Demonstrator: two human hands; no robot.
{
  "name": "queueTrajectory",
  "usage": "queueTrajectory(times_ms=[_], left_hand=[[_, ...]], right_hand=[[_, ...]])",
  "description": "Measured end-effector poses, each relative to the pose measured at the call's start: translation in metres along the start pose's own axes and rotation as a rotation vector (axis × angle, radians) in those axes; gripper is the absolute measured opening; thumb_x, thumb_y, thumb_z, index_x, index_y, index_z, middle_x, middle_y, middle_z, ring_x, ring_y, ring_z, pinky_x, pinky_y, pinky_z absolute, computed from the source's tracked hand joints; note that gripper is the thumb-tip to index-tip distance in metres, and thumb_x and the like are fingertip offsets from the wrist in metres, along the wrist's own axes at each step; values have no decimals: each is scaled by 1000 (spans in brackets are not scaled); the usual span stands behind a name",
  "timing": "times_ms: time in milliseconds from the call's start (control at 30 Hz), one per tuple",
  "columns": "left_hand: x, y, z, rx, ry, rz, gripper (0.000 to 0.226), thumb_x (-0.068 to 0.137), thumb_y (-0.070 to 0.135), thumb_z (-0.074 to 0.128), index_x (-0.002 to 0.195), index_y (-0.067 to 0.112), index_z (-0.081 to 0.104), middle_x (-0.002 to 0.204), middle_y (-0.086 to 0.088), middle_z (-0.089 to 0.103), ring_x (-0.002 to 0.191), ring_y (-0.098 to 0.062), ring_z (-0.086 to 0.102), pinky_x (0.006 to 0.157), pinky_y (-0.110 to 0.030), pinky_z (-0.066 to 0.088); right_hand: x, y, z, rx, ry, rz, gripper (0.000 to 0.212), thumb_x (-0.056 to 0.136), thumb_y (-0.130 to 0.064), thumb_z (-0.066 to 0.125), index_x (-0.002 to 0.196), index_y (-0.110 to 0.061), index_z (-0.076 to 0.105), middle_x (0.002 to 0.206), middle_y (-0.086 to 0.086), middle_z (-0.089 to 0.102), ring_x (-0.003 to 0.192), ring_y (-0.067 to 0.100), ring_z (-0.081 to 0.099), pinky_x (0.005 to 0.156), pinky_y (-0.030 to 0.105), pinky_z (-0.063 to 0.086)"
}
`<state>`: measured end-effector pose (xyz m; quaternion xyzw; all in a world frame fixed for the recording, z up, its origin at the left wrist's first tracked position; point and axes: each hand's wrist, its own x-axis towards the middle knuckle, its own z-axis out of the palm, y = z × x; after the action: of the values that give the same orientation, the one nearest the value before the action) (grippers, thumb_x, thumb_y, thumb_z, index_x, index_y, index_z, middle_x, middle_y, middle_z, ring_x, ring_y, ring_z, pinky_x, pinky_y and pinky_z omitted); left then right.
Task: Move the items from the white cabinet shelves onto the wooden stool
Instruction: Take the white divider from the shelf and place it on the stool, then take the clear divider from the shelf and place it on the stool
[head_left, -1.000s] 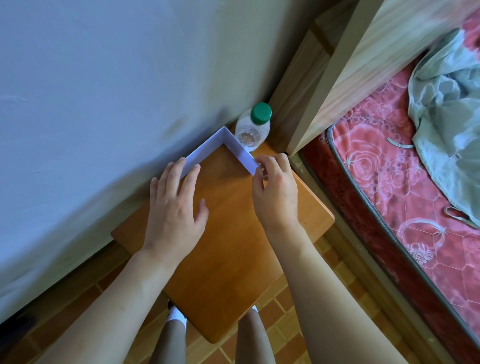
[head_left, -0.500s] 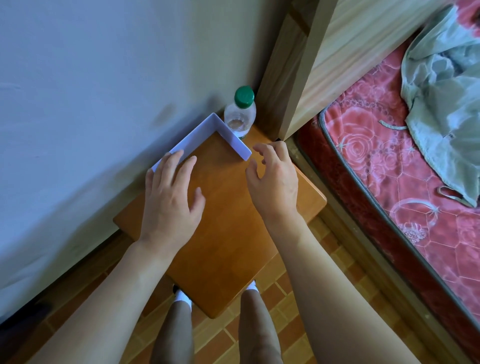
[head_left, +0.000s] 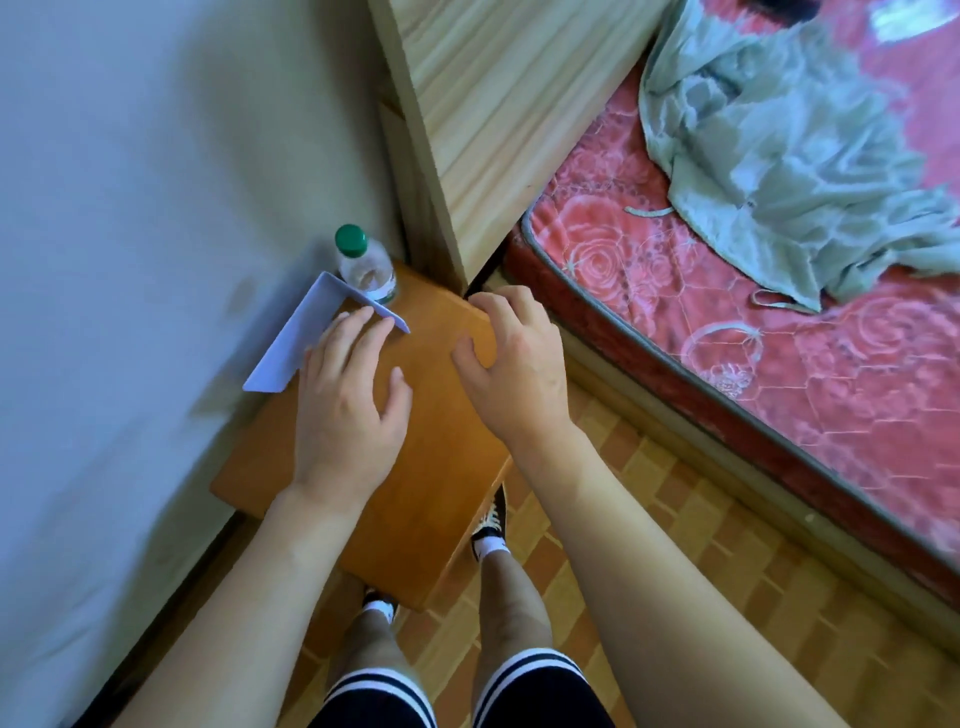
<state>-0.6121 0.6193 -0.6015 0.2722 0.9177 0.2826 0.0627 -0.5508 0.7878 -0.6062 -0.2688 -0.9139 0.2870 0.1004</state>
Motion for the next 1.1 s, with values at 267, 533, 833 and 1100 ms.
queueTrajectory(times_ms=[267,533,833,1100], left_hand=[[22,73,-39,-107,-33,312,51,102,22,54,151,10,50,155,-10,49,147,-28,42,116,-53,41],[20,128,-136,-199,15,527,52,97,20,56,146,6,54,149,-16,55,142,-34,47,120,-50,37],[6,246,-215,-317,-25,806,53,96,28,52,146,8,54,149,-14,54,141,-30,48,120,-47,36],[-56,380,-248,-443,-62,1046,54,97,31,51,146,11,55,151,-9,53,143,-30,47,118,-53,39]], right_hand=[[-25,-14,-96,-56,183,140,45,96,-36,61,137,-17,64,138,1,59,129,22,55,105,45,45],[-84,-78,-218,-111,449,257,49,94,-36,61,139,-17,63,142,2,59,132,24,54,110,48,43],[-169,-119,-351,-185,738,336,51,94,-36,62,140,-15,61,145,1,57,137,24,52,117,46,38],[-278,-123,-462,-284,995,414,48,96,-31,65,142,-17,59,147,-3,55,136,18,49,117,45,37]])
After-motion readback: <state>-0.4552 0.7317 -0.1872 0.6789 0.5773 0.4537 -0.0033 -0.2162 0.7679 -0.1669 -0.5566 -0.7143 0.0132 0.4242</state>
